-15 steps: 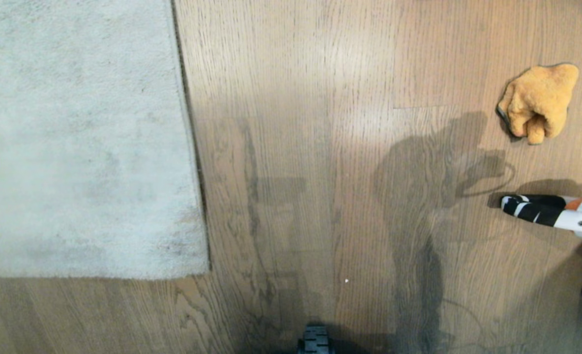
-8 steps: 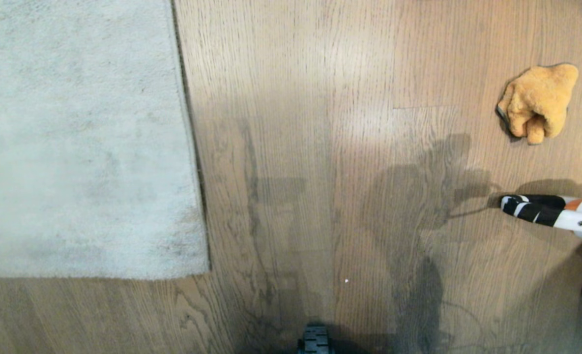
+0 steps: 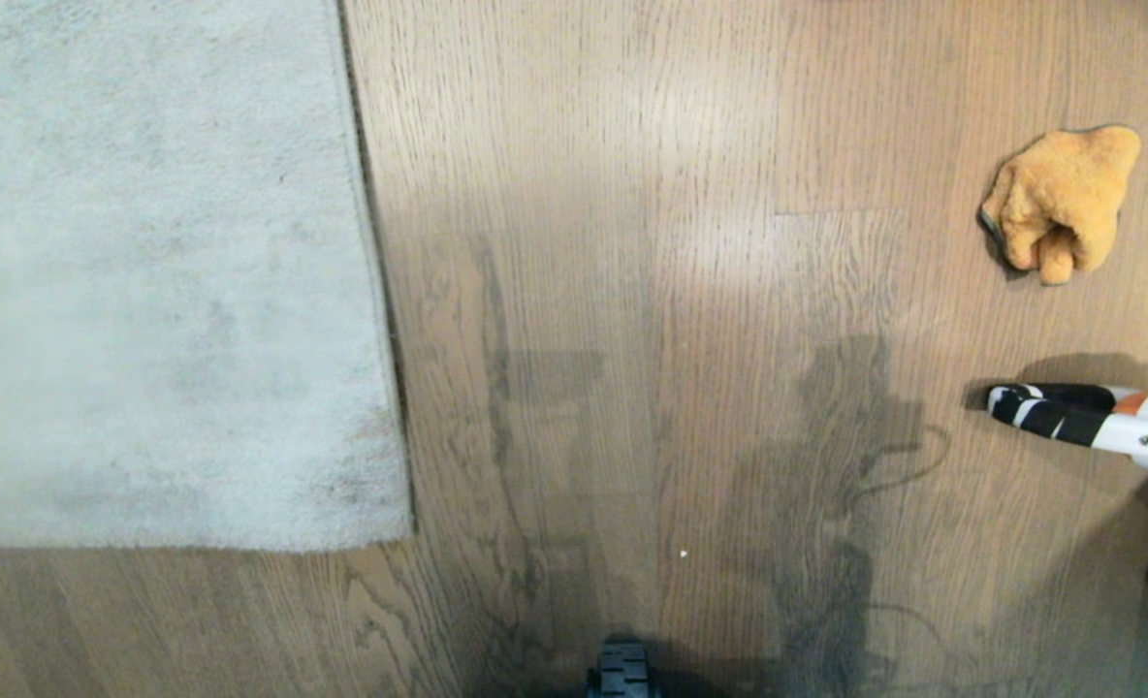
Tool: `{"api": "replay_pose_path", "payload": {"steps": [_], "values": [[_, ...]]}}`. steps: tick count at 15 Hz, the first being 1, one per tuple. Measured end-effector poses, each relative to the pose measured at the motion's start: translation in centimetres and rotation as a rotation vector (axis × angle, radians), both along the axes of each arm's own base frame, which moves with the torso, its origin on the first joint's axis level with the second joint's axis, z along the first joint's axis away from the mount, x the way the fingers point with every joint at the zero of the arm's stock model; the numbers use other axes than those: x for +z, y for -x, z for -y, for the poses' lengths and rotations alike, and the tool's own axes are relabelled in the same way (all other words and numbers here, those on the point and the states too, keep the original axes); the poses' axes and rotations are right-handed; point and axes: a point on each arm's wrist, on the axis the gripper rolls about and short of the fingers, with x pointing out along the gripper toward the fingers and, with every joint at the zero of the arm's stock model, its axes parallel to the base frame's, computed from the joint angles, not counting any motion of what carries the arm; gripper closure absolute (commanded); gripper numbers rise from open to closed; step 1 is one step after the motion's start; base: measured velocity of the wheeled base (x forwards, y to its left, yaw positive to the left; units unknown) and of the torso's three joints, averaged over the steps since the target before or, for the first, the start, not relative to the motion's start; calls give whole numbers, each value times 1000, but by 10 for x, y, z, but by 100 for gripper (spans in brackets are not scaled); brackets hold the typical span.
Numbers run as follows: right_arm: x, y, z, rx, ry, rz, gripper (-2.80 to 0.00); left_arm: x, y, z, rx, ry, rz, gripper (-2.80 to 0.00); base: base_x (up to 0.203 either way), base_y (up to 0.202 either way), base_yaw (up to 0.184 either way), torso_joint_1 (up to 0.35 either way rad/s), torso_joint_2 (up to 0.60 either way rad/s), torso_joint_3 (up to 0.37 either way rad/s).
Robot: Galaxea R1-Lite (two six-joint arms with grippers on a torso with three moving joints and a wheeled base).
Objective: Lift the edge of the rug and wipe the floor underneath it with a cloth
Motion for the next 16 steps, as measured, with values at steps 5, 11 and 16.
{"api": "replay_pose_path", "payload": {"steps": [5, 11, 16], "values": [[-30, 28, 0, 29, -1, -47, 0, 0, 0, 0, 0, 0, 0, 0, 0, 0, 0, 0, 0, 0], [-60, 50, -1, 50, 3, -85, 0, 0, 0, 0, 0, 0, 0, 0, 0, 0, 0, 0, 0, 0], [-64, 53, -1, 51, -4, -74, 0, 0, 0, 0, 1, 0, 0, 0, 0, 0, 0, 0, 0, 0]]}}
